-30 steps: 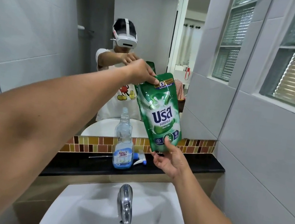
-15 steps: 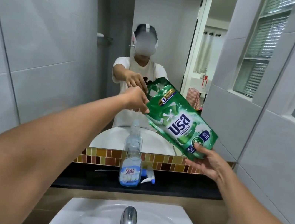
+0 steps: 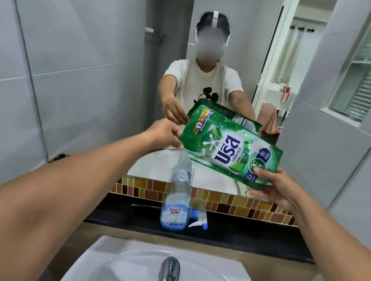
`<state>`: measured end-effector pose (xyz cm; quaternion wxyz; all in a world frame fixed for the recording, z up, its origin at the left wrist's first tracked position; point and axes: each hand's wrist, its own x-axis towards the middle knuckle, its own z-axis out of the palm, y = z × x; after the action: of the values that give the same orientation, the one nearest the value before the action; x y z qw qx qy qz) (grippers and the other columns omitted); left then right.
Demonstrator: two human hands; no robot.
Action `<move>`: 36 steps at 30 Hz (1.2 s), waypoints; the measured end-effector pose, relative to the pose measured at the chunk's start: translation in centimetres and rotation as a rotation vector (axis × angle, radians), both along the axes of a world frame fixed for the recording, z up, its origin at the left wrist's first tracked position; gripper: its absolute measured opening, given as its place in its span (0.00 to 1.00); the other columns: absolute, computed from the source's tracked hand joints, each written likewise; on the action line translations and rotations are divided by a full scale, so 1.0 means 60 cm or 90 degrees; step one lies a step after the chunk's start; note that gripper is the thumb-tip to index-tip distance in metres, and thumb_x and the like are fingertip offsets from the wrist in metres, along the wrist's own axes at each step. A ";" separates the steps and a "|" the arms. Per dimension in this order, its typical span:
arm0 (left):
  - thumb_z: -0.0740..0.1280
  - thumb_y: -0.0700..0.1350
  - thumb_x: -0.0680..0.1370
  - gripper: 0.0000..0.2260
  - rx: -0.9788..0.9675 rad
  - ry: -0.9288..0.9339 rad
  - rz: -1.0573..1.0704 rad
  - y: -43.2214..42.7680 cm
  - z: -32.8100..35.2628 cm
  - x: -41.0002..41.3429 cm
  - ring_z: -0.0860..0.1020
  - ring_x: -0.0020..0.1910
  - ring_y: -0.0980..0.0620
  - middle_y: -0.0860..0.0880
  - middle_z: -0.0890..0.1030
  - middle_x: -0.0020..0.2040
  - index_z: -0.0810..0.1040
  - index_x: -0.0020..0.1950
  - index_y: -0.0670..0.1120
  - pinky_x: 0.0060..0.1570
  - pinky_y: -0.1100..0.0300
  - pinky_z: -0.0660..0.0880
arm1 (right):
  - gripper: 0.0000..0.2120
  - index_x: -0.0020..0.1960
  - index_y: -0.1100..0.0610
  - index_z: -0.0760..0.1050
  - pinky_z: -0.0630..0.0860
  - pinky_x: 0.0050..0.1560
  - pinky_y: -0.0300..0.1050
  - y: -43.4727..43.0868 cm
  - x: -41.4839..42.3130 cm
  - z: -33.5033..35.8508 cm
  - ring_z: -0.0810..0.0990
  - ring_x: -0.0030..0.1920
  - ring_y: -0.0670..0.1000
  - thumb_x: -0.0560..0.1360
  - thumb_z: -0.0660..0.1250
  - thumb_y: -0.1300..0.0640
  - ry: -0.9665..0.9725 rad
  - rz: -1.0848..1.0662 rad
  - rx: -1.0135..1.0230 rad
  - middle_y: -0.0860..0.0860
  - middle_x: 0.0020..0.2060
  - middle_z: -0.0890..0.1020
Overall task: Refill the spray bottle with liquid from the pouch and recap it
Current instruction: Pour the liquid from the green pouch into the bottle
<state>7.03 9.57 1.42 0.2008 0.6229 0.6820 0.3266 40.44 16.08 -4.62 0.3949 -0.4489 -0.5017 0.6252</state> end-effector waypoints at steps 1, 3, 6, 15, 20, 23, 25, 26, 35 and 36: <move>0.77 0.37 0.71 0.10 0.002 -0.019 0.007 0.000 -0.007 -0.003 0.77 0.36 0.57 0.53 0.81 0.35 0.80 0.34 0.48 0.37 0.63 0.71 | 0.28 0.68 0.61 0.70 0.84 0.38 0.54 0.002 -0.002 0.002 0.83 0.56 0.64 0.70 0.75 0.64 -0.007 0.003 0.003 0.62 0.58 0.82; 0.78 0.37 0.71 0.09 -0.005 -0.042 0.017 0.000 -0.021 -0.007 0.77 0.36 0.56 0.53 0.81 0.35 0.81 0.36 0.47 0.37 0.62 0.72 | 0.29 0.67 0.61 0.71 0.84 0.37 0.53 0.006 -0.004 0.005 0.83 0.56 0.64 0.68 0.76 0.63 -0.028 0.008 0.015 0.62 0.58 0.83; 0.78 0.38 0.71 0.08 -0.014 -0.077 0.027 0.002 -0.043 -0.010 0.78 0.39 0.53 0.51 0.82 0.36 0.81 0.37 0.46 0.42 0.58 0.74 | 0.34 0.66 0.61 0.71 0.84 0.41 0.55 0.010 -0.005 0.011 0.84 0.53 0.62 0.62 0.78 0.60 -0.067 0.013 0.032 0.61 0.56 0.84; 0.79 0.37 0.69 0.07 -0.011 -0.177 0.055 0.001 -0.095 -0.009 0.80 0.44 0.50 0.46 0.86 0.42 0.84 0.37 0.46 0.44 0.57 0.74 | 0.23 0.66 0.59 0.72 0.81 0.50 0.59 0.013 -0.002 0.024 0.84 0.49 0.63 0.72 0.74 0.63 -0.130 0.021 0.067 0.60 0.52 0.85; 0.78 0.36 0.69 0.06 -0.008 -0.195 0.063 0.001 -0.105 -0.006 0.79 0.43 0.51 0.43 0.87 0.45 0.84 0.38 0.45 0.41 0.59 0.72 | 0.27 0.68 0.58 0.69 0.81 0.51 0.60 0.007 -0.001 0.023 0.84 0.52 0.66 0.72 0.74 0.63 -0.119 0.014 0.063 0.61 0.54 0.84; 0.78 0.36 0.69 0.07 -0.013 -0.211 0.067 0.003 -0.111 -0.005 0.79 0.43 0.51 0.44 0.86 0.44 0.83 0.38 0.45 0.40 0.60 0.72 | 0.29 0.68 0.56 0.68 0.80 0.55 0.64 0.004 -0.001 0.028 0.84 0.53 0.67 0.71 0.75 0.63 -0.109 0.000 0.073 0.61 0.54 0.84; 0.78 0.36 0.69 0.07 -0.015 -0.219 0.071 0.004 -0.115 -0.005 0.79 0.44 0.50 0.45 0.86 0.44 0.83 0.37 0.45 0.41 0.59 0.72 | 0.29 0.69 0.55 0.67 0.78 0.57 0.66 0.003 -0.001 0.033 0.84 0.53 0.66 0.71 0.75 0.63 -0.114 -0.003 0.084 0.61 0.54 0.84; 0.78 0.36 0.70 0.07 -0.016 -0.218 0.073 0.006 -0.117 -0.004 0.80 0.44 0.50 0.45 0.86 0.44 0.83 0.38 0.45 0.42 0.59 0.73 | 0.30 0.69 0.55 0.67 0.78 0.58 0.67 0.003 0.000 0.036 0.84 0.52 0.66 0.71 0.75 0.63 -0.116 -0.003 0.087 0.60 0.54 0.83; 0.78 0.37 0.70 0.05 -0.021 -0.229 0.092 0.010 -0.122 -0.002 0.81 0.46 0.49 0.44 0.87 0.47 0.84 0.41 0.43 0.44 0.57 0.74 | 0.32 0.70 0.55 0.67 0.80 0.54 0.65 0.008 0.001 0.047 0.85 0.50 0.65 0.70 0.76 0.62 -0.122 -0.002 0.089 0.61 0.54 0.84; 0.78 0.37 0.70 0.05 -0.022 -0.229 0.093 0.011 -0.123 -0.003 0.81 0.46 0.49 0.44 0.87 0.47 0.84 0.42 0.42 0.44 0.57 0.74 | 0.32 0.70 0.55 0.67 0.80 0.54 0.65 0.008 0.001 0.048 0.85 0.50 0.65 0.71 0.76 0.62 -0.124 -0.002 0.089 0.61 0.54 0.84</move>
<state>6.86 10.21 -5.93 0.3061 0.4995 0.6841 0.4345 40.49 16.55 -1.75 0.3759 -0.4794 -0.5794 0.5415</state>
